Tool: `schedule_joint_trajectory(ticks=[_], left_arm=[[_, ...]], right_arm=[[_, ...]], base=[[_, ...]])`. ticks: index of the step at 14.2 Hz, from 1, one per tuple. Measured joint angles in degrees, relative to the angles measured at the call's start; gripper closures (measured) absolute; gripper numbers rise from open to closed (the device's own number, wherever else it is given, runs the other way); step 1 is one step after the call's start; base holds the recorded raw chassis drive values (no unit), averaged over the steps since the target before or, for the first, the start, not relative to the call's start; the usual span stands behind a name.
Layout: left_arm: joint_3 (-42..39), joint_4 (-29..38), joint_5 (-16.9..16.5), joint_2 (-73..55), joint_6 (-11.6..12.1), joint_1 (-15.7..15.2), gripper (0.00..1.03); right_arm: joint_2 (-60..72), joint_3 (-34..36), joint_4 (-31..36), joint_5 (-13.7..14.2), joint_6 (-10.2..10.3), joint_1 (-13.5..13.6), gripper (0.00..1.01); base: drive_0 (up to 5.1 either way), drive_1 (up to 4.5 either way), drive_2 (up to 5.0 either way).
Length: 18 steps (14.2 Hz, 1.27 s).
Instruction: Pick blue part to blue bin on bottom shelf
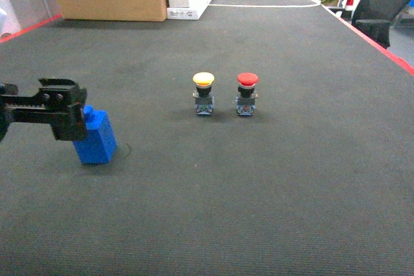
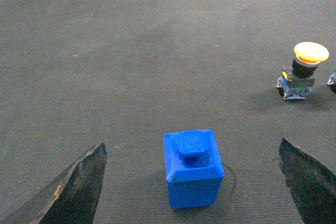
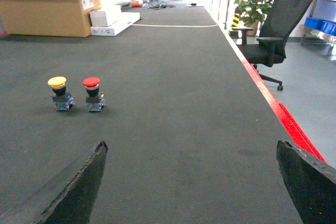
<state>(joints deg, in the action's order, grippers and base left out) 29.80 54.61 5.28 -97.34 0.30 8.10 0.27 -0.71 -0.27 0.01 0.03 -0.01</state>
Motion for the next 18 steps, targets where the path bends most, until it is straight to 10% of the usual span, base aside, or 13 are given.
schedule_joint_trajectory(ticks=[9,14,18], left_arm=[[19.58,-0.09,1.36,-27.36,-1.62,1.51,0.05],[19.54,0.9,1.6,-27.82,-2.45,1.16,0.57],[16.72,2.27,1.64,-25.77,-2.4,0.83,0.58]], right_arm=[[0.0,0.0,0.0,0.0,-0.02,0.0,0.03],[0.0,0.0,0.0,0.0,-0.02,0.0,0.03],[0.0,0.0,0.0,0.0,-0.02,0.0,0.03]], base=[[0.0,0.0,0.0],[0.0,0.0,0.0],[0.0,0.0,0.0]])
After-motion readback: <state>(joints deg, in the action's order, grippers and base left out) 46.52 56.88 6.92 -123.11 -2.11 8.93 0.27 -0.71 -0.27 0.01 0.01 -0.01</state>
